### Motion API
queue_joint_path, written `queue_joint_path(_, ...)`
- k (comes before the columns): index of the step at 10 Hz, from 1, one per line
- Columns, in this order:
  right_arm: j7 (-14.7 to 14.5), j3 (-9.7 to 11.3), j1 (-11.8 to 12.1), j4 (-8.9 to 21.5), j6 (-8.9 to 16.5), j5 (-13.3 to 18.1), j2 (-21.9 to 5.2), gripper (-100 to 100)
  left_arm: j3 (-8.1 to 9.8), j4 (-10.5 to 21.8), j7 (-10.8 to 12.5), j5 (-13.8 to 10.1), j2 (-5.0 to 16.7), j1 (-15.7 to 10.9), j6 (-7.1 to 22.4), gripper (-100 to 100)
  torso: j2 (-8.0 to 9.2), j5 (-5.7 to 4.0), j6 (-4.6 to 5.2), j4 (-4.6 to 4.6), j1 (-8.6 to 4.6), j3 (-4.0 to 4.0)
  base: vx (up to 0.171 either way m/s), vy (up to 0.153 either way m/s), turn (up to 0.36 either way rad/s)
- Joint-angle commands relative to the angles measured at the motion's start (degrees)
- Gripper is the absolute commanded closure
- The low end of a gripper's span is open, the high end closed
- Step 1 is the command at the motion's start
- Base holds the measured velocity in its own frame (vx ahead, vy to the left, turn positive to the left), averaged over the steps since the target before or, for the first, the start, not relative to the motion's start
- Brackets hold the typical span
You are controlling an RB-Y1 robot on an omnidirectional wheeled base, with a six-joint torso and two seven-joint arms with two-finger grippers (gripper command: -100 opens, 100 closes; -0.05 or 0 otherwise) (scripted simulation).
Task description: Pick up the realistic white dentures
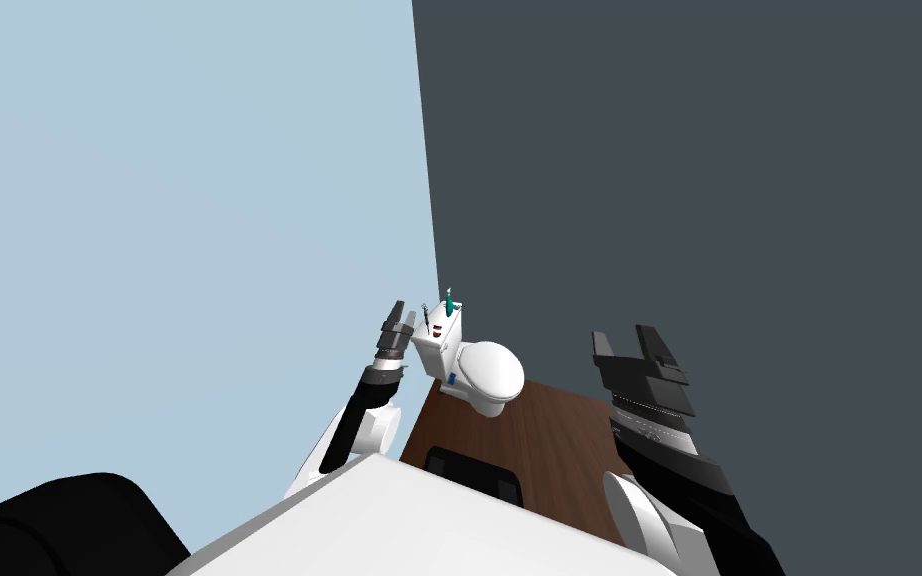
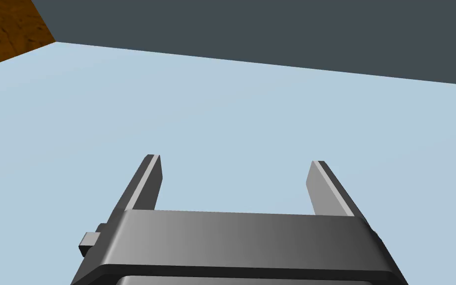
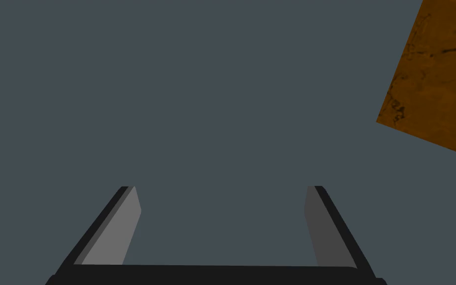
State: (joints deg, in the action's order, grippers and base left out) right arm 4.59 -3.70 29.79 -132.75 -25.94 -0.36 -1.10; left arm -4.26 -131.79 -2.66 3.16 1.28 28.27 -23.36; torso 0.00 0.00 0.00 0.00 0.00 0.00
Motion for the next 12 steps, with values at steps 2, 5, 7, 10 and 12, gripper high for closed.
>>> queue_joint_path(2,0.0,0.0,0.0,0.0,0.0,0.0,0.0,0,0.17,-0.2,-0.1,-0.2,2.7,0.0,1.8,-100,-0.03,0.00,0.00,0.00,0.01,-0.01,0.017,-0.003,0.005)
queue_joint_path(5,0.0,0.0,0.0,0.0,0.0,0.0,0.0,0,0.56,-0.7,-0.5,-0.6,5.2,0.1,6.0,-100,-0.16,-0.01,0.00,-0.04,-0.03,-0.09,0.042,-0.011,0.009)
queue_joint_path(7,0.0,0.0,0.0,0.0,0.0,0.0,0.0,0,0.91,-1.2,-0.8,-1.0,6.1,0.2,9.3,-100,-0.20,-0.01,0.00,-0.04,-0.03,-0.11,0.057,-0.007,0.012)
queue_joint_path(10,0.0,0.0,0.0,0.0,0.0,0.0,0.0,0,1.30,-1.6,-1.1,-1.5,6.7,0.3,13.4,-100,-0.17,-0.01,0.00,-0.04,-0.04,-0.10,0.047,-0.012,0.009)
queue_joint_path(12,0.0,0.0,0.0,0.0,0.0,0.0,0.0,0,1.51,-1.8,-1.2,-1.7,6.8,0.3,16.0,-100,-0.19,-0.01,0.00,-0.05,-0.05,-0.11,0.046,-0.010,0.007)
